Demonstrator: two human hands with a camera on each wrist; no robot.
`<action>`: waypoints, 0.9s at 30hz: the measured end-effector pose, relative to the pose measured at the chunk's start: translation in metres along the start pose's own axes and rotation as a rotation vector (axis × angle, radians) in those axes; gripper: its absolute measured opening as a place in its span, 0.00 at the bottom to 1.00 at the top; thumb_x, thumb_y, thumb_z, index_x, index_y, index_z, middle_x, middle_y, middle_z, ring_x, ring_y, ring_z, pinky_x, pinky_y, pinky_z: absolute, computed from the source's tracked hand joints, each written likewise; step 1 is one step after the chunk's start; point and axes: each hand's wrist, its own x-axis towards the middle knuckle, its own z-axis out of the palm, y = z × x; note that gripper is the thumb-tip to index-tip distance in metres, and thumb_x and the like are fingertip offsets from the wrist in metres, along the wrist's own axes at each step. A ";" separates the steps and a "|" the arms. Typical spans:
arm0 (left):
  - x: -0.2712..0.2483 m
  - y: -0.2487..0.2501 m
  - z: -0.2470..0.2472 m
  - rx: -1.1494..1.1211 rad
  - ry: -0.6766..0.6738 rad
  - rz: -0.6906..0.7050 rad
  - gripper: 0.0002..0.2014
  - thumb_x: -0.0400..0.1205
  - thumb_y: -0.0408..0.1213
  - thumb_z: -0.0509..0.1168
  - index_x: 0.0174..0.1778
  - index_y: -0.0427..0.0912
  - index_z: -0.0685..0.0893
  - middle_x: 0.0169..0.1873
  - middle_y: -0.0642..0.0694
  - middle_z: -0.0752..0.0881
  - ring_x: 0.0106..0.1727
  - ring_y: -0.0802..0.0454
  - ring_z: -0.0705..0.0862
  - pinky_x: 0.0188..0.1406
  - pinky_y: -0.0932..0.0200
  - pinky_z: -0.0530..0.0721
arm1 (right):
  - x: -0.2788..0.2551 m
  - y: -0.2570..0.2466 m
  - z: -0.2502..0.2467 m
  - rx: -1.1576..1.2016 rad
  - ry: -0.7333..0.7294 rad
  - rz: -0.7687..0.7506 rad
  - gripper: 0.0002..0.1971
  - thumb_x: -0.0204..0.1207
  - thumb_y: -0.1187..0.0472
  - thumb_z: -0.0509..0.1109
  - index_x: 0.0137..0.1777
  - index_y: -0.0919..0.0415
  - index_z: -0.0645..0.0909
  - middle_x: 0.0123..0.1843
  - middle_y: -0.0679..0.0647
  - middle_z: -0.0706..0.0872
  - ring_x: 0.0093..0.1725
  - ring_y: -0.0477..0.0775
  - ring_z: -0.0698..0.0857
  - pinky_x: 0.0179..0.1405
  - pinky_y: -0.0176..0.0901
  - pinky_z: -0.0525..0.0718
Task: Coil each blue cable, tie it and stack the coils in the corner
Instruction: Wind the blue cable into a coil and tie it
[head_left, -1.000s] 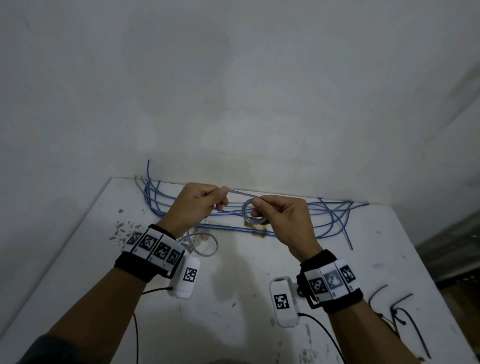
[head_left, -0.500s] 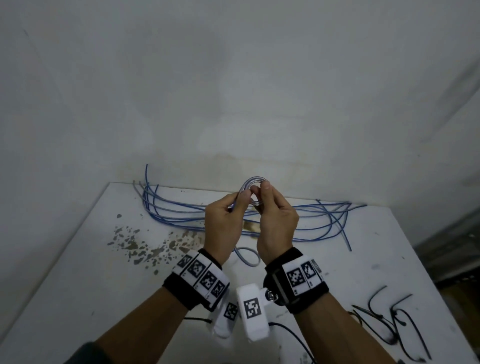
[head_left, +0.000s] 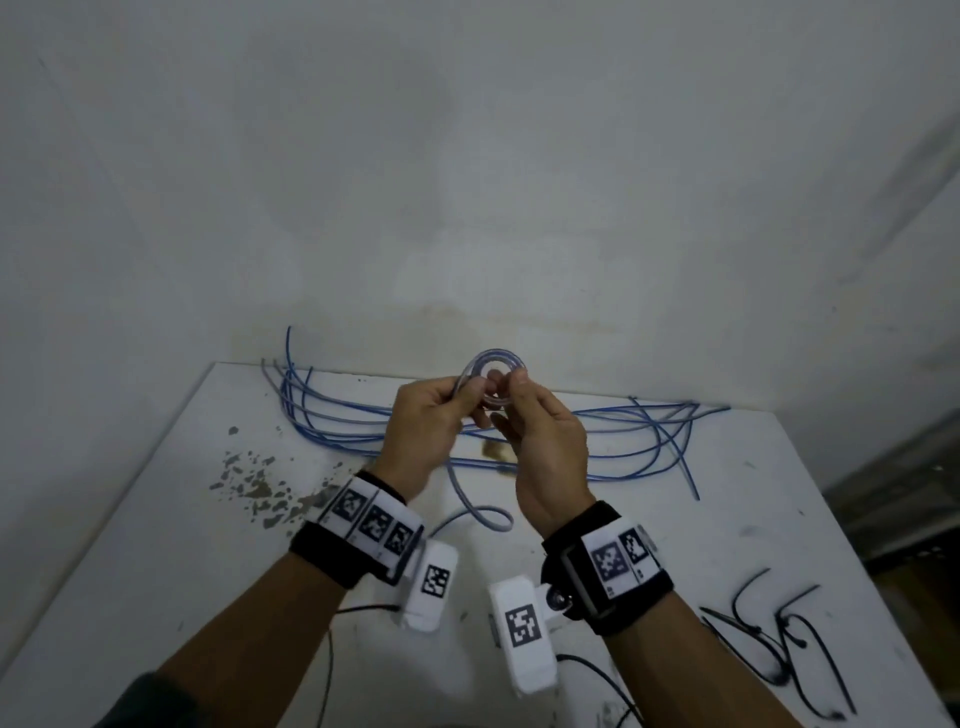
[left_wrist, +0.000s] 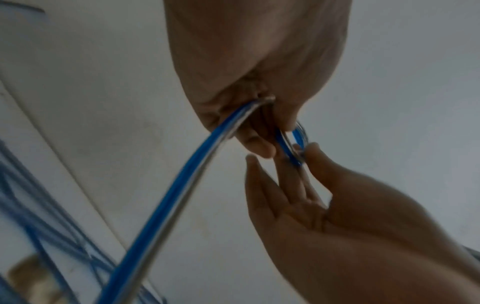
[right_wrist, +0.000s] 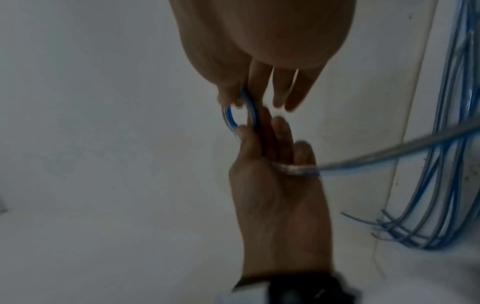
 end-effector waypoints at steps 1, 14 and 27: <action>0.003 0.004 -0.008 0.031 -0.056 -0.016 0.10 0.85 0.35 0.66 0.46 0.35 0.92 0.33 0.39 0.89 0.31 0.55 0.85 0.31 0.67 0.78 | 0.002 -0.003 -0.009 -0.095 -0.084 0.015 0.15 0.78 0.53 0.72 0.53 0.66 0.90 0.53 0.61 0.92 0.54 0.56 0.89 0.60 0.53 0.85; 0.019 0.044 -0.037 0.498 -0.528 0.038 0.08 0.82 0.36 0.70 0.41 0.41 0.93 0.25 0.51 0.89 0.30 0.57 0.88 0.38 0.62 0.84 | 0.026 -0.057 -0.026 -0.848 -0.563 -0.194 0.09 0.81 0.58 0.73 0.49 0.61 0.92 0.37 0.56 0.92 0.33 0.56 0.90 0.31 0.45 0.89; -0.016 -0.007 -0.002 0.028 0.003 0.026 0.13 0.84 0.47 0.65 0.46 0.48 0.93 0.33 0.32 0.84 0.31 0.49 0.77 0.29 0.53 0.76 | 0.003 -0.003 -0.005 -0.270 -0.008 -0.095 0.11 0.82 0.59 0.72 0.51 0.66 0.91 0.42 0.60 0.93 0.43 0.57 0.90 0.49 0.65 0.89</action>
